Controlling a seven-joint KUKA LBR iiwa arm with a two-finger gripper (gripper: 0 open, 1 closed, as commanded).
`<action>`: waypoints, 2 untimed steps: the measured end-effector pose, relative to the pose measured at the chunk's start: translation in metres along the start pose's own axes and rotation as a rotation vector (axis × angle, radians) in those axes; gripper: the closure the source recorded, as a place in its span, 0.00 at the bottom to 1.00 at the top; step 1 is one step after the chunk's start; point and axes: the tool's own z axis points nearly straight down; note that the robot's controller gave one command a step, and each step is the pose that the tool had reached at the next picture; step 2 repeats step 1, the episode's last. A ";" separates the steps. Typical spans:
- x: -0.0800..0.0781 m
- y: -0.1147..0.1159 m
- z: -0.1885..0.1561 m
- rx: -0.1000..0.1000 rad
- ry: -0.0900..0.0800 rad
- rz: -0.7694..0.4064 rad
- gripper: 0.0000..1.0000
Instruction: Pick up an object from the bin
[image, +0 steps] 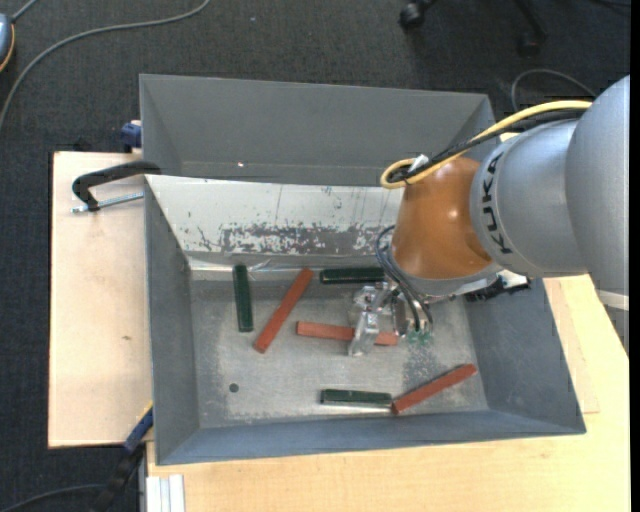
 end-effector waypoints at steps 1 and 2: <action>-0.015 -0.022 -0.153 -0.001 -0.014 -0.013 1.00; -0.015 -0.022 -0.153 -0.001 -0.014 -0.013 1.00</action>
Offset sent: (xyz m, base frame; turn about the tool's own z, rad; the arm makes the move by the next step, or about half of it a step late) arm 0.0093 -0.0240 0.1475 -0.0126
